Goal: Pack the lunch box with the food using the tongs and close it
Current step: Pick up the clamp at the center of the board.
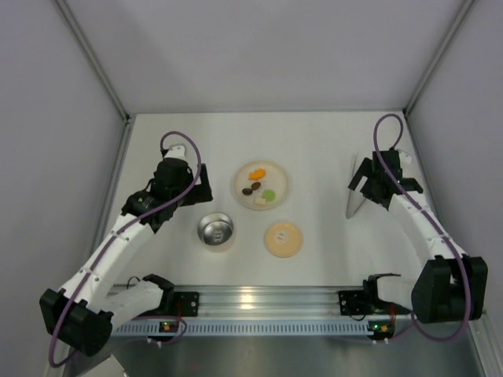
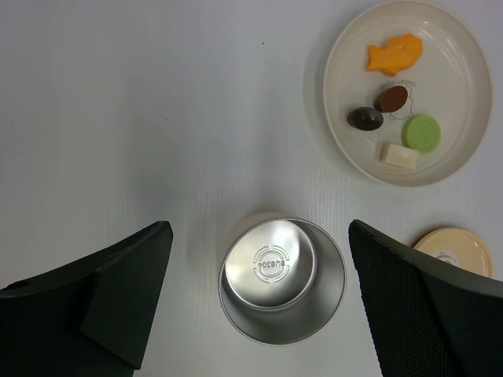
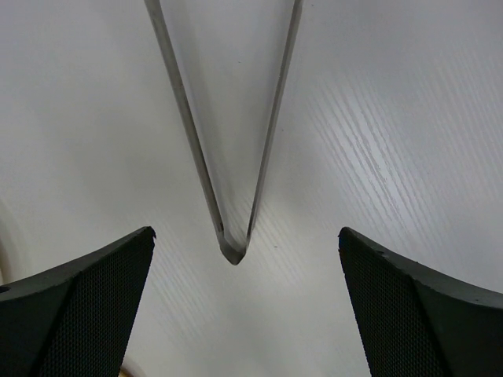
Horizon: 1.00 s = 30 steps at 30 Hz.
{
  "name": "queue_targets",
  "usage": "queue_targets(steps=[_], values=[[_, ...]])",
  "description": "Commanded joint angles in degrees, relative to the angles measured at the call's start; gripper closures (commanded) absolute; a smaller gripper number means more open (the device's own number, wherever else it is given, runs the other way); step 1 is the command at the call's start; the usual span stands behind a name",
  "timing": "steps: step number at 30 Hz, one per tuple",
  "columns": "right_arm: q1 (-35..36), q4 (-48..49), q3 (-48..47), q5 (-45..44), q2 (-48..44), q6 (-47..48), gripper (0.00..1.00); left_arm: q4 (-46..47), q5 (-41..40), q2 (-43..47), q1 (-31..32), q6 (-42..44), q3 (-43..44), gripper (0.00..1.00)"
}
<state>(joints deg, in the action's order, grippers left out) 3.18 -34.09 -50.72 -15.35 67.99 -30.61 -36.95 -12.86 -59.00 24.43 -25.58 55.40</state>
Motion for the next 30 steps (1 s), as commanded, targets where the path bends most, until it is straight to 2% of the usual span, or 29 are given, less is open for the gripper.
queue_targets(steps=[1, 7, 12, 20, 26, 30], values=[[-0.81, 1.04, -3.24, -2.49, 3.63, -0.15, 0.01, 0.03, 0.21, 0.91, 0.10, 0.10, 1.91, 0.01], [-0.81, 3.41, -5.18, -2.75, 13.74, -0.06, 0.00, 0.04, 0.21, 1.08, 0.10, 0.10, 1.91, 0.01], [-0.81, 4.38, -8.51, -2.84, 21.48, -0.06, 0.04, -0.14, 0.30, 1.17, 0.01, 0.18, 1.91, 0.01], [-0.81, 5.70, -10.71, -0.91, 27.37, -0.15, 0.18, -0.05, 0.73, 0.82, 0.01, 0.18, 1.91, 0.01], [-0.72, 5.96, -10.98, -0.99, 28.60, 0.55, 0.26, -0.05, 0.82, 0.73, 0.01, 0.18, 1.82, 0.01], [-0.72, 5.87, -10.89, -0.82, 29.31, 1.17, 0.35, -0.05, 0.82, 0.91, 0.01, 0.10, 1.82, 0.01]])
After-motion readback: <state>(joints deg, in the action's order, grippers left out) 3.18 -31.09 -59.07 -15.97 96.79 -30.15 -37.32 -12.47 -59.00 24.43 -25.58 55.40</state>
